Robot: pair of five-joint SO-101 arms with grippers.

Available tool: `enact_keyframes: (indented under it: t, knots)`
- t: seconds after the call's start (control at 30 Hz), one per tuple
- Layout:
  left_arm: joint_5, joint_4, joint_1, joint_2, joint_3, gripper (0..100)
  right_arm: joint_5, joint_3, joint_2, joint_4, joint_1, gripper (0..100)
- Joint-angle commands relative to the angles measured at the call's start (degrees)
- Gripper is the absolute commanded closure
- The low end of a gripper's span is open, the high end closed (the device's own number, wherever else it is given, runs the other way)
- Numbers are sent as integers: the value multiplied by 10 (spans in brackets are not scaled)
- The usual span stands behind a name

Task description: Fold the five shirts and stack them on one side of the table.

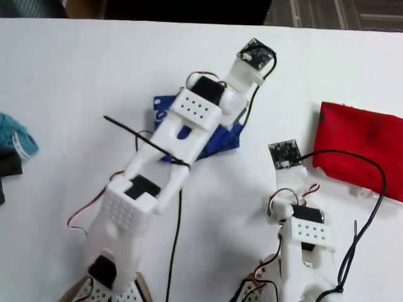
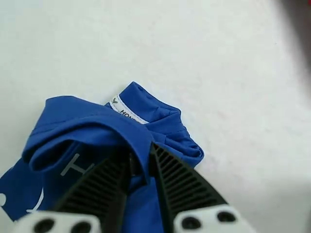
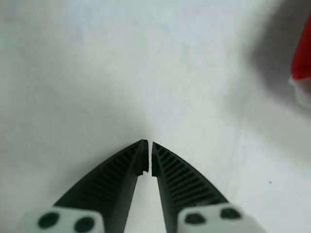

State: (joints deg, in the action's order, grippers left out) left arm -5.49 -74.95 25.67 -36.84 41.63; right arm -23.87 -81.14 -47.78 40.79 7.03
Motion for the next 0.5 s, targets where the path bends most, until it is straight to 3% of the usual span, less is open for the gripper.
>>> enact_keyframes:
  t: [0.0,0.1,0.27,0.47]
  knots:
    - [-9,11,5,6,8,972,-1,-3,-18,-9,5,975]
    - [-41,9,5,8,8,924,-1,-3,-18,-9,5,975]
    - [-62,-18,-10,17,48,725,-1,-3,-18,-9,5,975]
    - [-57,-86,-67,17,187,732,-1,-3,-18,-9,5,975]
